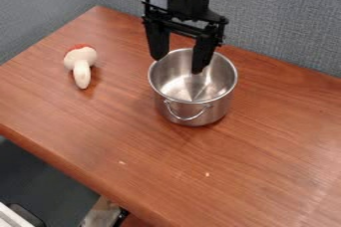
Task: Put the mushroom in the metal pot
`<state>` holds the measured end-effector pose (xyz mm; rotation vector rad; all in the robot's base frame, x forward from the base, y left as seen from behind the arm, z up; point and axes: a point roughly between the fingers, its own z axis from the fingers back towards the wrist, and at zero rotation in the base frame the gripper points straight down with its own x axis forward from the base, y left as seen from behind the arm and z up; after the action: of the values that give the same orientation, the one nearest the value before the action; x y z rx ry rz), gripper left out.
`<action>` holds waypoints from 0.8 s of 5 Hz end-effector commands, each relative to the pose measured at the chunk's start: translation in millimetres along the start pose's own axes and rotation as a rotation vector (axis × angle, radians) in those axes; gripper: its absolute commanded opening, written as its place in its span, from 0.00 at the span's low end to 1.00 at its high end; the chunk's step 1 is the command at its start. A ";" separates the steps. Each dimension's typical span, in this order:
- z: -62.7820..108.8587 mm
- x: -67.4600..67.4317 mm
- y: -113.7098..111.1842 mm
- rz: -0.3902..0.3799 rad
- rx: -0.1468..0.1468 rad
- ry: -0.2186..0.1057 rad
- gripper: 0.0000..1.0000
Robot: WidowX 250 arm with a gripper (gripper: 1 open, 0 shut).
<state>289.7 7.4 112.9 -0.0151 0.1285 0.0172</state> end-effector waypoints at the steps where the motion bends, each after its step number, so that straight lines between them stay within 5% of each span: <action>1: 0.6 0.3 7.8 0.021 -0.004 -0.005 1.00; 4: -13.0 0.1 20.7 0.059 -0.014 0.035 1.00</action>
<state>286.4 23.6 93.8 -0.0231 0.1877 0.0604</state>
